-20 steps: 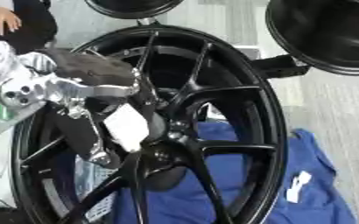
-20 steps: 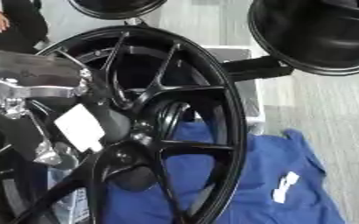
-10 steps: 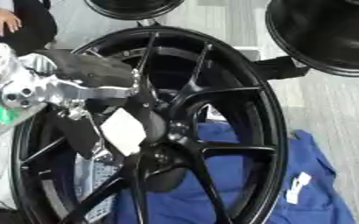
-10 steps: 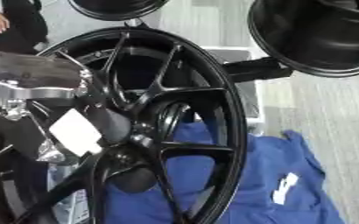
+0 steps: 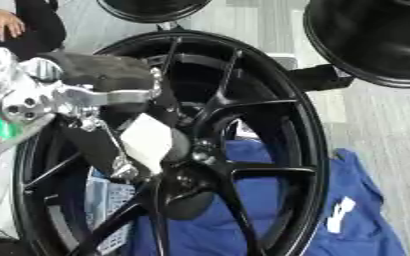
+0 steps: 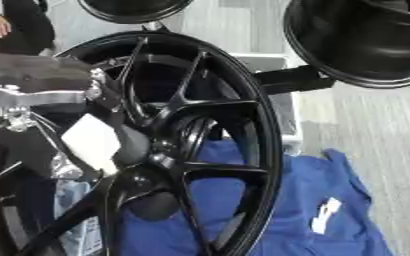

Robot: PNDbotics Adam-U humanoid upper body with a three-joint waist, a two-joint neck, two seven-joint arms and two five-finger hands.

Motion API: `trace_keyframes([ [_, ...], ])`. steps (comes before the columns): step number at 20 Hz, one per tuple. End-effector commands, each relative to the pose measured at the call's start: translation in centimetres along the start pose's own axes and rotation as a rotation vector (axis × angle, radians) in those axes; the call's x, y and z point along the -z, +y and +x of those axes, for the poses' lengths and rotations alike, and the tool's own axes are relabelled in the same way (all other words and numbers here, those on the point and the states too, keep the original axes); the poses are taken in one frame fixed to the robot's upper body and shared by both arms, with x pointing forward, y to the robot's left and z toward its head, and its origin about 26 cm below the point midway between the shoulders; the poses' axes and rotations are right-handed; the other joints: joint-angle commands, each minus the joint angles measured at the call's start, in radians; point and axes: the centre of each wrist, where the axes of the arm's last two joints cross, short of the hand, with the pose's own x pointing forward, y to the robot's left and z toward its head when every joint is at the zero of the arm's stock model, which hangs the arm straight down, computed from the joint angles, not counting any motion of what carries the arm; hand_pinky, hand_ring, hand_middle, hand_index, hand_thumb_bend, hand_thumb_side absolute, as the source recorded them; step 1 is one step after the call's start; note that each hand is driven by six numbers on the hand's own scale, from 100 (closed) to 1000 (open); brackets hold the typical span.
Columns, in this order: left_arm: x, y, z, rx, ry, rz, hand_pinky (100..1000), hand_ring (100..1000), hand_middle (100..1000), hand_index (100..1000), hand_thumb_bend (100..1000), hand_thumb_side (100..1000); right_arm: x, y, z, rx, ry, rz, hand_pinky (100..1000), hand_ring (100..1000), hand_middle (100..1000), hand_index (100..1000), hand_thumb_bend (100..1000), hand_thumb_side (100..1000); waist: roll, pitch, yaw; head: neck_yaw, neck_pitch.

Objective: Pull the pin out of the wheel hub.

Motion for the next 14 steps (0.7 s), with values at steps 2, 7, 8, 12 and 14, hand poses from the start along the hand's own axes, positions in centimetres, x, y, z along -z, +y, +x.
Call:
trace_keyframes([
  [2,-1.4,1.0,-0.8,-0.012,0.032,0.041,511,454,442,533,475,100,0.4,-0.5,0.6,-0.007,-0.024,-0.018,663,607,529,706,100,594,0.000,-0.027,-0.002,-0.001,-0.009],
  [7,-3.2,2.0,-2.1,-0.048,0.056,0.112,507,442,435,531,456,100,0.4,-0.6,0.5,-0.018,-0.028,-0.019,663,608,529,706,100,592,0.006,-0.036,-0.001,-0.005,-0.008],
  [8,-3.6,2.2,-2.4,-0.057,0.057,0.130,507,442,435,531,456,100,0.4,-0.6,0.5,-0.020,-0.028,-0.020,663,609,529,706,100,615,0.007,-0.038,-0.001,-0.005,-0.009],
  [12,-5.5,3.1,-3.6,-0.139,0.068,0.204,492,418,419,521,412,100,0.5,-0.7,0.5,-0.030,-0.032,-0.022,664,609,529,706,100,590,0.011,-0.046,0.002,-0.012,-0.012],
  [14,-6.7,3.5,-4.2,-0.192,0.082,0.258,483,406,412,517,387,100,0.5,-0.7,0.4,-0.036,-0.033,-0.026,664,610,530,706,100,590,0.013,-0.049,0.006,-0.017,-0.012],
])
